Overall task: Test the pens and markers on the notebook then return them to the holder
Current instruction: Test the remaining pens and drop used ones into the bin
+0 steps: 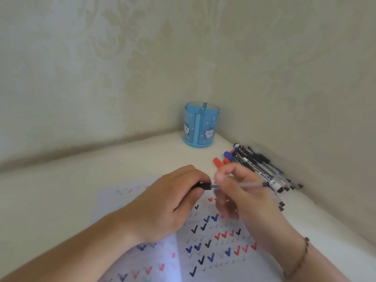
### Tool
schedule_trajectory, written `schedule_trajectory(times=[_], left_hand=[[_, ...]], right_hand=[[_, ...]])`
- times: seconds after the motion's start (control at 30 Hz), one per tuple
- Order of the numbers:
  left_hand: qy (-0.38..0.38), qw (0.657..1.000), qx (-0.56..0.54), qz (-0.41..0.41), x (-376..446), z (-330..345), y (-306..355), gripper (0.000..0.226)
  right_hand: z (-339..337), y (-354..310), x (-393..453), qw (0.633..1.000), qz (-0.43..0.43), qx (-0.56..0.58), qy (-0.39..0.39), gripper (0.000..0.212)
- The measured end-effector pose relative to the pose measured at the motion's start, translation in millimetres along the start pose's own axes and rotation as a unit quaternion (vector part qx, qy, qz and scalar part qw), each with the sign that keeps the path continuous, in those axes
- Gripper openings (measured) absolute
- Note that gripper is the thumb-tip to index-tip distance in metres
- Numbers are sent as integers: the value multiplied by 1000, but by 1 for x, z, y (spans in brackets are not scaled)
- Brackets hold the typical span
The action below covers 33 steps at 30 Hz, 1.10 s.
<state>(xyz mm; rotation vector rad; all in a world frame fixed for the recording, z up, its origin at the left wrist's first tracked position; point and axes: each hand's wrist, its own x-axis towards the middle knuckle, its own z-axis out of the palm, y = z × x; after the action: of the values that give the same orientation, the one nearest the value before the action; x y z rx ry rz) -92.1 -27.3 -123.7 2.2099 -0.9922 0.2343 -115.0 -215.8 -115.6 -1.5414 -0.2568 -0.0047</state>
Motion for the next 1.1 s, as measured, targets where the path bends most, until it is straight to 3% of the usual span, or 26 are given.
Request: schedule_trajectory(times=[0.13,0.23,0.37,0.5,0.77,0.87,1.1], left_hand=[[-59,998,-31,17,0,-4,0,21],[-56,998,-30,23,1,-7,-2,27],[-37,998,-44,-2,0,-12,-11,25],[-29,997,-62,-33,-1,-11,-22,28],[-68,998,-18,-1,1,-1,-28,27],[-67,997,24,40,1,1,-31,26],[-64,997,16,40,1,1,-33,25]], right_hand=[[-1,-2,0,998,14,-25,-55,19],[-7,-6,-2,998,-1,-16,-68,20],[-18,-17,-6,1000,-5,-15,-8,14],[-35,-24,-24,993,7,-119,5,16],[-46,19,-66,977,13,-154,150,42],[-44,22,-65,971,5,-198,134,40],[-42,21,-65,962,-3,-253,104,38]])
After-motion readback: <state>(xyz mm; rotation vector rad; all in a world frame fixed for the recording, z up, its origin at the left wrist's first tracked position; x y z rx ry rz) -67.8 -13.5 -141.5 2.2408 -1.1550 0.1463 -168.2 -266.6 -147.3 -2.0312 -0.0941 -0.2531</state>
